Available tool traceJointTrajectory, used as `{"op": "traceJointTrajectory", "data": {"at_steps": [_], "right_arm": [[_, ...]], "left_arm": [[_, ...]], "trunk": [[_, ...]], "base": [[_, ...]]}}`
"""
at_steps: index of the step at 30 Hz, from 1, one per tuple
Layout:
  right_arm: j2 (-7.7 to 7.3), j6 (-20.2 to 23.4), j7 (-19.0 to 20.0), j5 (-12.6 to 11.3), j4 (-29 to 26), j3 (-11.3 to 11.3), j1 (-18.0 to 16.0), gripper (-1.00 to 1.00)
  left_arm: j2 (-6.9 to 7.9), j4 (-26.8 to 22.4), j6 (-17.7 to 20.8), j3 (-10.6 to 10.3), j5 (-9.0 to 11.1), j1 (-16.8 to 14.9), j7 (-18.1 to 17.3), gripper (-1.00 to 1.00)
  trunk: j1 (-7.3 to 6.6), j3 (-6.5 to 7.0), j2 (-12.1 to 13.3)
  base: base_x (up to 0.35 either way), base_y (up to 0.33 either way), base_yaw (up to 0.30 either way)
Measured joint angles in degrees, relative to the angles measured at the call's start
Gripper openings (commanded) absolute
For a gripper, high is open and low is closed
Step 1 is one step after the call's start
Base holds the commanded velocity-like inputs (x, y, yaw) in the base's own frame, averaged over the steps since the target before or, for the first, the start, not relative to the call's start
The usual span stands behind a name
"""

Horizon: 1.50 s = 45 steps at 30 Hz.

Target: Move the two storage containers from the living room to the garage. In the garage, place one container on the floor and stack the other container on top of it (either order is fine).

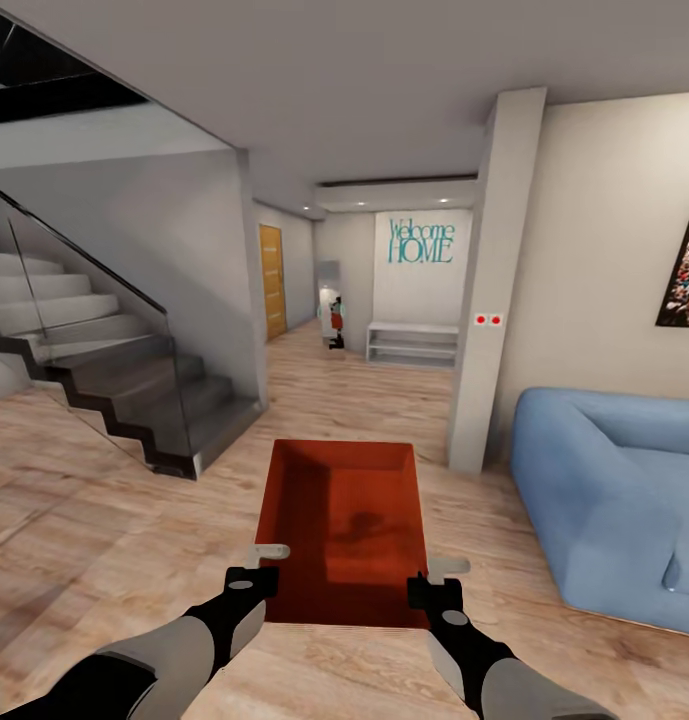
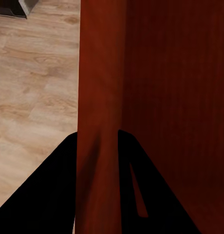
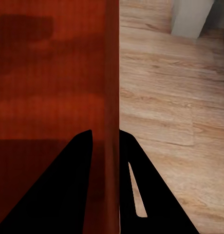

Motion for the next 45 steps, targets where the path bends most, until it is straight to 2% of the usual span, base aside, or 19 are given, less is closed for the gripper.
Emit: {"op": "traceJointTrajectory", "data": {"at_steps": [45], "right_arm": [[-0.07,-0.38,0.03,-0.36,0.28,0.14,0.00,-1.00]], "left_arm": [[-0.07,-0.03,-0.01,-0.22,0.00,0.00,0.12,-1.00]], "trunk": [[0.00,0.00,0.00]], "base": [[0.322,0.087,0.000]]}}
